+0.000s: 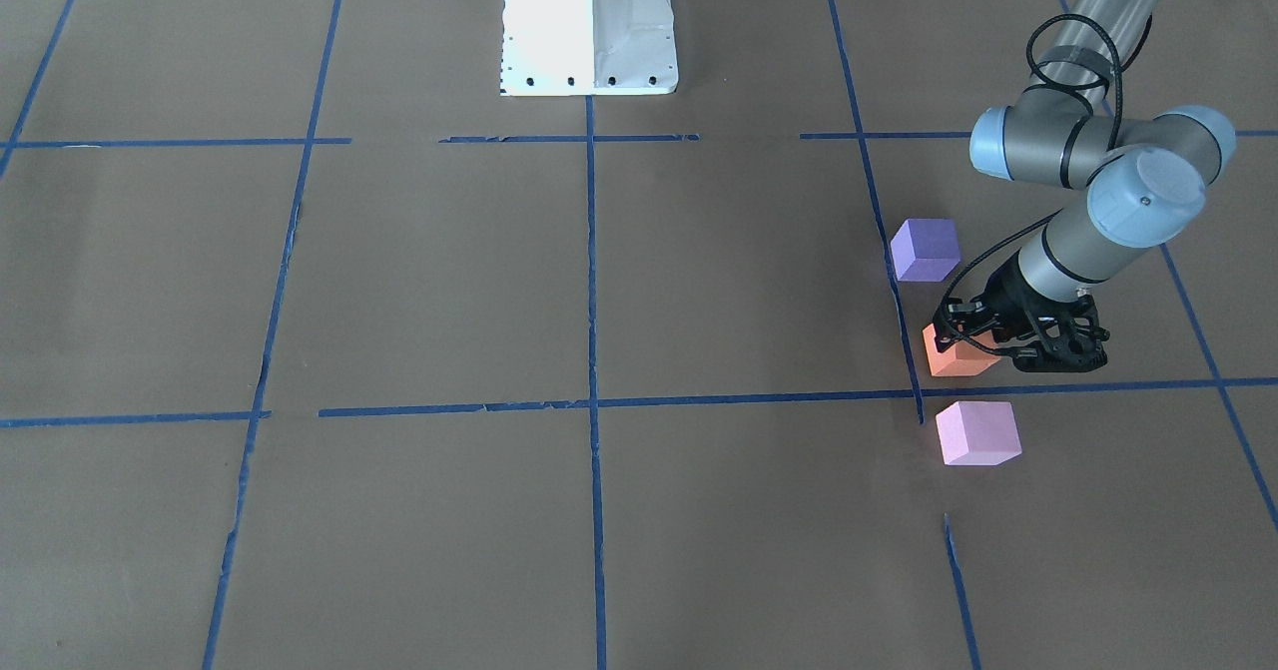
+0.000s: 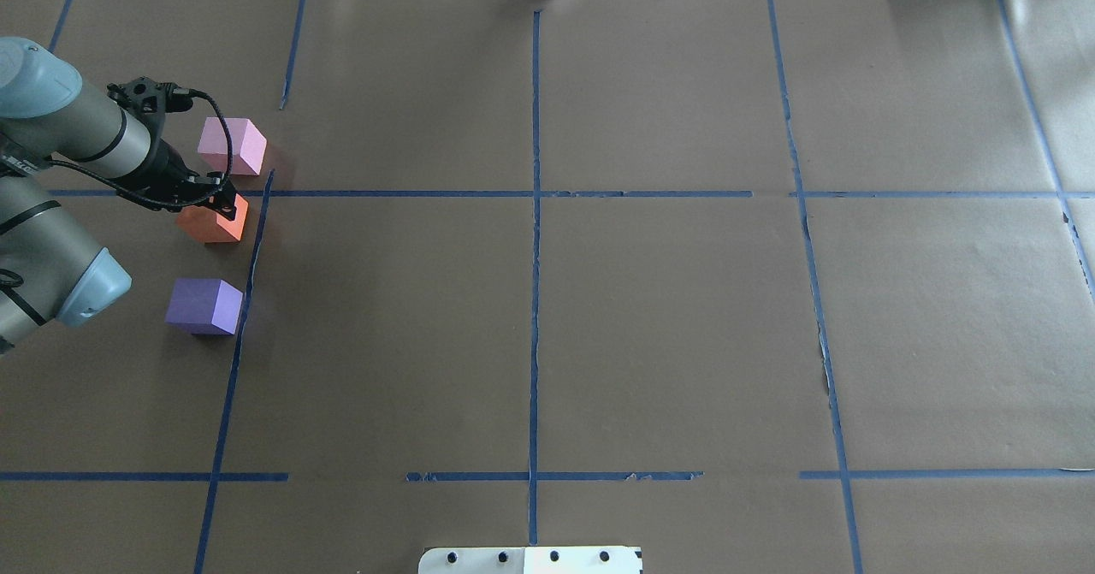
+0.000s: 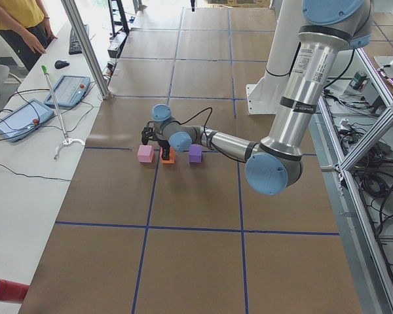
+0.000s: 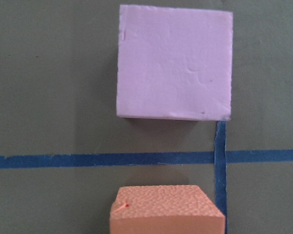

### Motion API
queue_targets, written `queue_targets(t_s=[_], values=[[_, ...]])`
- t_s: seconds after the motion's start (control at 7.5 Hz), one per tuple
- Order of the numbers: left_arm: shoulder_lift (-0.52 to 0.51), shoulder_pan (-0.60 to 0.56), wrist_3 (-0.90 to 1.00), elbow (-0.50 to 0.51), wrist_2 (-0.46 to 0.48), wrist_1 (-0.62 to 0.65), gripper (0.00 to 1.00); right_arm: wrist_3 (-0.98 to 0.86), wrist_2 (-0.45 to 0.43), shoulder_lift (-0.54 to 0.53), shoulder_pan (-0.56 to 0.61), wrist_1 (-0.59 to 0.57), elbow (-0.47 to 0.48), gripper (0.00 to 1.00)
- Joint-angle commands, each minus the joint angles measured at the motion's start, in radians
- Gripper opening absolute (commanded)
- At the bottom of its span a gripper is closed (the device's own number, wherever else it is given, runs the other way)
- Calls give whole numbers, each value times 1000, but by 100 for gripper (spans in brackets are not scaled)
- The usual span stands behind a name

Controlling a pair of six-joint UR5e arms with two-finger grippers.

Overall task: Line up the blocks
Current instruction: 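Lower the orange cube between the pink and purple cubes, aligning it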

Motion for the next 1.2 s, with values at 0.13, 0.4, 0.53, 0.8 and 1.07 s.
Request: queue_targets(t_s=[0.13,0.4,0.53,0.8,1.07], values=[[0,4,-33,1,0,-9,26,0,0,0,0,1,0,100],[0,6,-33,3,0,-11,28,0,0,0,0,1,0,100],[0,7,-33,4,0,-11,33,0,0,0,0,-1,0,100],[0,9,-30,10,2,-12,94,0,0,0,0,1,0,100],[1,12,-29,15,2,-18,100,0,0,0,0,-1,0,100]])
